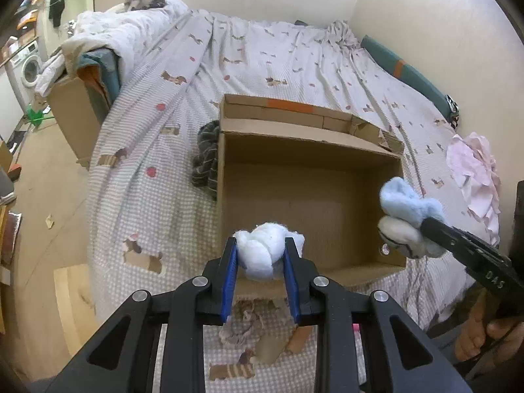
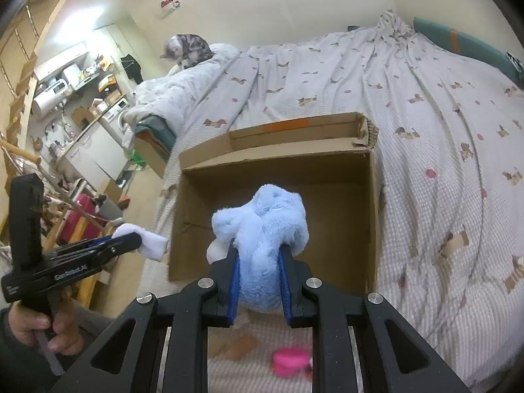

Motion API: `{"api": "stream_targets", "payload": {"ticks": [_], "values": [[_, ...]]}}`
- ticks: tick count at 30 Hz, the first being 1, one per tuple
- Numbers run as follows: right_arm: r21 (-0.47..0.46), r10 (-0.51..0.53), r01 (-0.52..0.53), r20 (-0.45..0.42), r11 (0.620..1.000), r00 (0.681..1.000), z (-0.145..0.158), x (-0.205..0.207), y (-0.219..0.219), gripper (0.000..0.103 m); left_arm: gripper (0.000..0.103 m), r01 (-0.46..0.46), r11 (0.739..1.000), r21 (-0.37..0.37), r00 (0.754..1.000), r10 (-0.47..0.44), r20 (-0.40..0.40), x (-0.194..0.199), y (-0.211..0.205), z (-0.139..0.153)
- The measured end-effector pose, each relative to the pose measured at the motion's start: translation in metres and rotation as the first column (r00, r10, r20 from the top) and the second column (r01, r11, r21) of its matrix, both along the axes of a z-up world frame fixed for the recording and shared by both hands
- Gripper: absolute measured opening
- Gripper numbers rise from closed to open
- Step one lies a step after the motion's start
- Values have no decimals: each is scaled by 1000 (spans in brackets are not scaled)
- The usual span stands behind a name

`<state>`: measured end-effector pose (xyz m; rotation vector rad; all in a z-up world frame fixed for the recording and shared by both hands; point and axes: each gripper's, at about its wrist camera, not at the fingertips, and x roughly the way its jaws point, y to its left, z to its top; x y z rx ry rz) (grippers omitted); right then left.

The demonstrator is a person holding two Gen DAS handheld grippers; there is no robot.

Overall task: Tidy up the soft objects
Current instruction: 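Carry both socks over the box and open both grippers to drop them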

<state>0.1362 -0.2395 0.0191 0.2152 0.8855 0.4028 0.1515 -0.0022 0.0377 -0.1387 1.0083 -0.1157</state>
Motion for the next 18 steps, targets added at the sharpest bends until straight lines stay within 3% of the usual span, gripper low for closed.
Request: {"api": "stream_targets", "payload": {"ticks": [4,7,9,11,15,18], "values": [[-28,-13,13,-5,1000,1000,-24,15,6,22,24,14,1000,26,1000,-13,-17,18,-13,-20],[-56,-19,19,-11,998,1000,-47,19,11,22,24,-17,996,85,1000,19,-20,28,-19,-38],[-63,-21,18,-51,998,998,-59,21,15,22,24,-10,996,88,1000,11,-15,31,-23,-50],[-79,-5,1,-47,997,999,-62,20,21,22,24,4,994,111,1000,-3,-8,33,-28,-61],[-135,30,-35,-39,990,999,-67,21,30,22,24,13,997,71,999,-10,-39,34,-32,-72],[-164,18,-27,-55,986,998,-75,23,32,23,25,26,992,120,998,-19,-54,32,-38,-75]]}}
